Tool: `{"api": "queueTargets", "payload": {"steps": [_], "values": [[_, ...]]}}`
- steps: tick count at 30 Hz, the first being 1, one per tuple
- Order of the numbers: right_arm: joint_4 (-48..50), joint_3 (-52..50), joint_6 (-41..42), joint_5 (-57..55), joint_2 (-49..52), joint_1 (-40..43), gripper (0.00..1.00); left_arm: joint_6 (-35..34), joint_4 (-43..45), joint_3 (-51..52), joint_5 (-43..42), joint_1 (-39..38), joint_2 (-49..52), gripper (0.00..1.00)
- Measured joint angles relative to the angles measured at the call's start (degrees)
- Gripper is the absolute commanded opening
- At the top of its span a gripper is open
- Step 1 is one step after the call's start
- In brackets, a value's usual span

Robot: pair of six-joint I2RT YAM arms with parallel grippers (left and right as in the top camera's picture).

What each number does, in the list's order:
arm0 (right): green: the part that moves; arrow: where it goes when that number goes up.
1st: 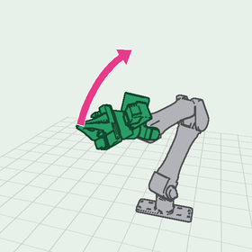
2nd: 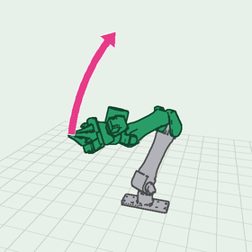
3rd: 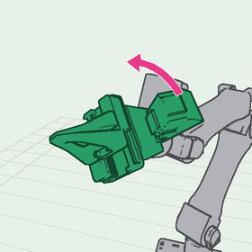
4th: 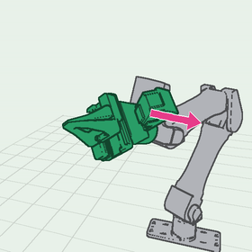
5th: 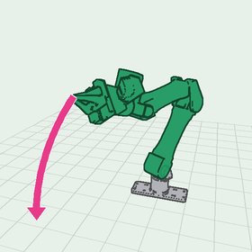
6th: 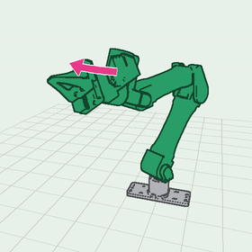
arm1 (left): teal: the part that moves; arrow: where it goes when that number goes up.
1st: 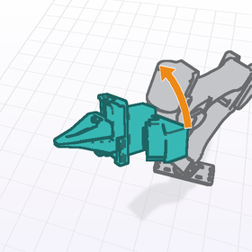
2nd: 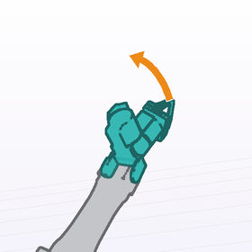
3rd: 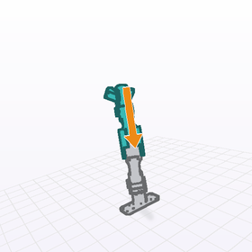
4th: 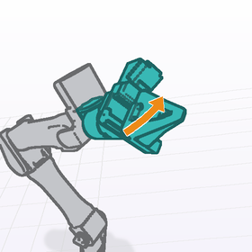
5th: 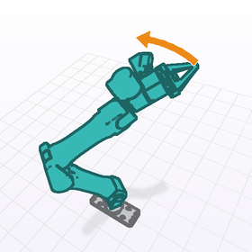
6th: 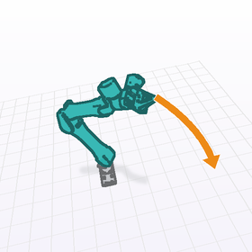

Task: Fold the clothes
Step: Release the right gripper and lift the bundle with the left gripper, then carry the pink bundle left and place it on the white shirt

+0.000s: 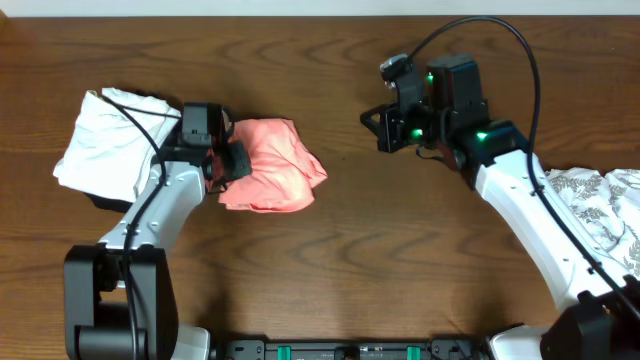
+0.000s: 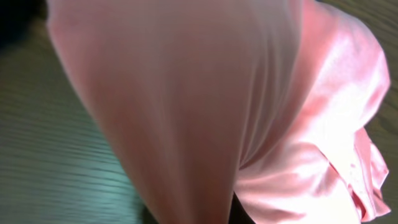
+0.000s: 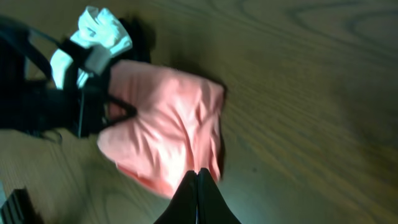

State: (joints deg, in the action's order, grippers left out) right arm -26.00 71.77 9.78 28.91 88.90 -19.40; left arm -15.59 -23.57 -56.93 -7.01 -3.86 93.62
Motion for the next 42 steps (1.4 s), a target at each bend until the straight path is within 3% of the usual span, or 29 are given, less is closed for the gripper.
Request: {"api": "queueTargets", "payload": {"steps": [8, 14, 32, 42], "values": [[-3.08, 0.0, -0.92, -1.22, -1.64, 0.63, 0.01, 6.49, -6.38, -10.49, 9.51, 0.11, 0.0, 0.06], [-3.45, 0.0, -1.33, -1.73, -1.7, 0.63, 0.01, 8.28, -7.37, -15.89, 11.91, 2.25, -0.02, 0.06], [-5.9, 0.0, -2.45, -4.15, -1.7, 0.63, 0.01, 8.61, -4.11, -17.35, 12.52, 19.02, -0.02, 0.06], [-6.25, 0.0, -2.47, -5.64, -1.7, 0.63, 0.02, 8.61, -1.49, -17.35, 5.77, 20.68, -0.59, 0.06]]}}
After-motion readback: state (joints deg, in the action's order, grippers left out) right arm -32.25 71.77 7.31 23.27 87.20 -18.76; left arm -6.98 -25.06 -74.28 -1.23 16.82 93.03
